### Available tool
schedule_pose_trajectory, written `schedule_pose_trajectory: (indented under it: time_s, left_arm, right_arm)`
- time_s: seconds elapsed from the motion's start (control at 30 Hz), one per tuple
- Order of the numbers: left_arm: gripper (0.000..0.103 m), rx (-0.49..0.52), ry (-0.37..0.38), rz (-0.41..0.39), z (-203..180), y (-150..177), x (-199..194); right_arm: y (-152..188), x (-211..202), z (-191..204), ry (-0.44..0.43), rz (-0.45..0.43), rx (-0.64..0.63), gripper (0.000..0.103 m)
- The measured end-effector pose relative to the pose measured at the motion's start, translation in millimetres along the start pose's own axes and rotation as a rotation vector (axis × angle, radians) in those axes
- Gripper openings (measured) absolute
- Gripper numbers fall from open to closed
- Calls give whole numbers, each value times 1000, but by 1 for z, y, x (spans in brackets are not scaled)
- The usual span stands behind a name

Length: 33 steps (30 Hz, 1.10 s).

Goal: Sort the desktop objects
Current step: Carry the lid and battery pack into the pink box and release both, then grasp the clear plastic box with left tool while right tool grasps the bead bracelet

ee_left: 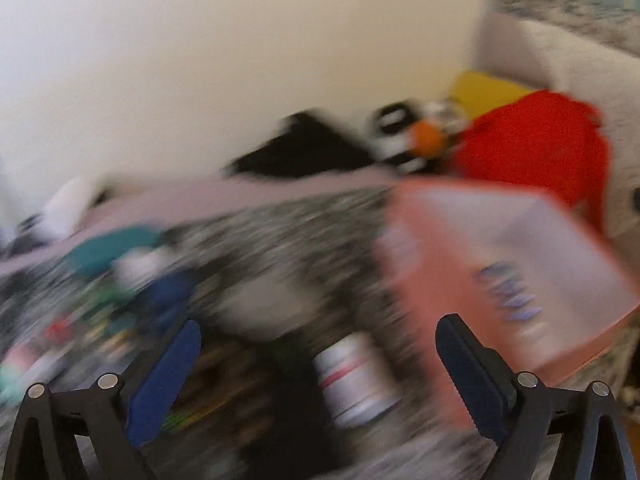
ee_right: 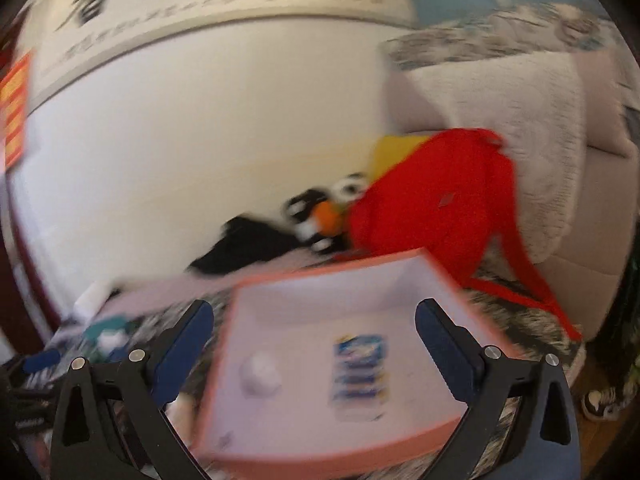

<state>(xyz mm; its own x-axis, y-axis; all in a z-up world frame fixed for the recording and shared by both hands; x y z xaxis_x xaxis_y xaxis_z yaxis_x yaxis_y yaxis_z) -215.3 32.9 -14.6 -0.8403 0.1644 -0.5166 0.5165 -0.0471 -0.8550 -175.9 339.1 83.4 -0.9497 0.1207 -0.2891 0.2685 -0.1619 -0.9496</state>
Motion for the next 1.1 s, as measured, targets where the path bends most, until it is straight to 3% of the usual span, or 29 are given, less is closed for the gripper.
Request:
schedule_pose_trajectory:
  time_s: [0.07,0.27,0.43,0.6,0.7,0.77,1.03,1.07,1.1]
  left_arm:
    - [98,-13,-60,31,40,23,-8]
    - [98,-64,-145,106,126,69,-9]
    - [98,-89,-196,161,180,99,-1]
    - [94,-65,-190,195,179,101,36]
    - [93,-50,-186,215,178,102,58]
    - [93,-40,-184,228,178,103,72]
    - [92,-15,-176,262,180,104,125]
    - [90,-15,-172,257,180,102,128]
    - [69,-14,-164,248,180,99,130]
  right_arm:
    - [21,-8,51,-78,45,-64,102]
    - [92,-12,185,-304,160,-225,102]
    - [140,6,245,-373,257,-320,101]
    - [164,34,270,-389,319,-345,96]
    - [172,59,275,-390,369,-289,79]
    - [176,79,276,-399,416,-237,73]
    - [215,144,287,-313,562,-183,63]
    - [216,148,287,-299,562,-187,54]
    - [214,152,288,-296,552,-194,44]
Point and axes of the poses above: each gripper's, at about its wrist camera, not at the fingertips, and x roughly the way its jaws point, z to its left, y to its underside, the point moved 6 cm from there along x, roughly the way its jaws point, and after that the axes turned 6 degrees about -z, right-handed, at the moved point
